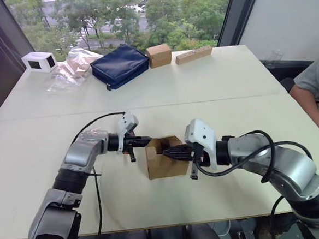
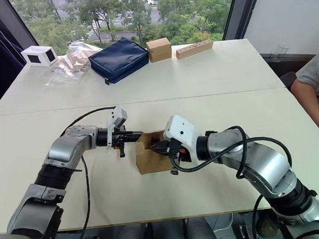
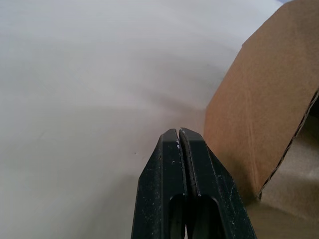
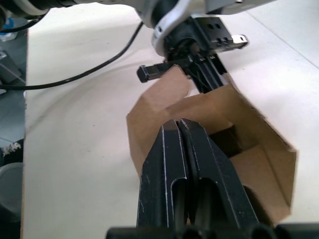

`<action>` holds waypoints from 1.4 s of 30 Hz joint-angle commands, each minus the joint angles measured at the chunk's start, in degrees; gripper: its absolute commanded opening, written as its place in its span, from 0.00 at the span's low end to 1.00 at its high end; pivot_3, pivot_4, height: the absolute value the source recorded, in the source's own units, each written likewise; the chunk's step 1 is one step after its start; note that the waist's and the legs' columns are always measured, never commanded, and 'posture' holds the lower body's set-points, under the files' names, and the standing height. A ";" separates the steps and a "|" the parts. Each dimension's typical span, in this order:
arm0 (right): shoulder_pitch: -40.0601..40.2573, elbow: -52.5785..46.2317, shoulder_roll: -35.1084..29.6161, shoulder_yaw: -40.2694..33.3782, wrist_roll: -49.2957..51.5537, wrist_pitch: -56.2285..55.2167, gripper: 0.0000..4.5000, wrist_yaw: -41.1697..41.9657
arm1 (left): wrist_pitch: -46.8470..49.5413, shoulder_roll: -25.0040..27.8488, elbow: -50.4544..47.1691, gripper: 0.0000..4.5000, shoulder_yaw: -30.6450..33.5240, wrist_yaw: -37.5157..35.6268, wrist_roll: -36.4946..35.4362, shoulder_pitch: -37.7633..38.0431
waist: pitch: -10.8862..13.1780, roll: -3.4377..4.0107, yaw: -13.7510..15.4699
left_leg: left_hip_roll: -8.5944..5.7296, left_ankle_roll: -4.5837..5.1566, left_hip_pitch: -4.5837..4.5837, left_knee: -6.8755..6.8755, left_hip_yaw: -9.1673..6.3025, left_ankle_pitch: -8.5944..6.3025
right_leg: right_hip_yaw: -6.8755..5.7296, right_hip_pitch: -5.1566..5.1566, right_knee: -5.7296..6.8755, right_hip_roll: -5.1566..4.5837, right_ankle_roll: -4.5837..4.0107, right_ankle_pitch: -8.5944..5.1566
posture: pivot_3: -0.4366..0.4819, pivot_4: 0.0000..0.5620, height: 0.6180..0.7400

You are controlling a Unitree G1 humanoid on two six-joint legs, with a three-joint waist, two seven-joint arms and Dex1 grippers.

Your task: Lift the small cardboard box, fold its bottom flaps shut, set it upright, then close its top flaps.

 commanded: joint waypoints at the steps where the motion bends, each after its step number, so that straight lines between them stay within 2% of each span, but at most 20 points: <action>1: 0.55 -1.14 -0.23 1.22 -1.85 -1.98 0.00 0.61 | -0.54 0.07 -1.00 0.01 1.11 0.08 -0.41 -0.19 | 0.00 0.00 -0.05 | 0.00 0.00 0.00 0.00 0.00 0.00 | 0.00 0.00 0.00 0.00 0.00 0.00 | 0.48 0.27 1.00; 17: 2.39 1.48 0.76 5.64 -9.28 -5.96 0.00 1.24 | 1.55 0.61 -4.08 0.01 0.25 -0.95 -0.79 1.97 | 0.00 0.00 -0.04 | 0.01 0.00 0.00 0.00 -0.01 0.00 | 0.00 -0.01 0.00 0.02 0.00 0.00 | 0.48 0.27 1.00; 26: 2.95 1.60 1.12 5.86 -10.14 -6.44 0.00 2.31 | 1.27 0.94 -2.61 0.01 5.66 4.14 -1.79 0.46 | 0.00 0.00 -0.07 | 0.01 0.00 0.01 0.00 -0.01 0.00 | 0.00 0.00 0.00 0.01 0.00 0.00 | 0.48 0.27 1.00; 29: 2.56 1.93 1.56 5.32 -10.02 -6.75 0.00 2.60 | 9.49 4.74 -9.62 0.01 11.60 3.68 -8.38 1.35 | 0.01 -0.02 -0.38 | 0.03 0.00 0.01 0.00 -0.01 0.00 | 0.00 -0.02 0.00 0.02 0.00 0.00 | 0.48 0.27 1.00; 36: 1.85 3.40 2.03 4.61 -10.14 -7.71 0.00 3.65 | 23.50 13.96 -28.85 0.01 15.38 0.42 -21.35 11.13 | 0.00 0.00 -0.25 | 0.05 -0.01 0.04 -0.08 -0.01 0.00 | 0.01 -0.01 -0.01 -0.03 0.00 0.00 | 0.48 0.27 1.00; 39: 1.45 4.34 2.23 4.59 -10.29 -8.22 0.00 4.15 | 24.52 14.63 -33.04 0.01 14.11 1.63 -22.61 14.17 | 0.01 -0.01 0.06 | 0.03 -0.01 0.04 -0.04 -0.05 0.00 | 0.01 0.04 -0.02 -0.08 0.00 0.00 | 0.48 0.27 1.00; 42: 1.01 5.07 2.34 4.86 -10.60 -8.59 0.00 4.55 | 22.79 13.66 -33.65 0.01 11.19 3.43 -20.54 14.98 | 0.00 -0.01 0.03 | 0.02 -0.01 0.04 -0.04 -0.06 0.00 | 0.01 0.08 -0.05 -0.08 0.00 0.00 | 0.48 0.27 1.00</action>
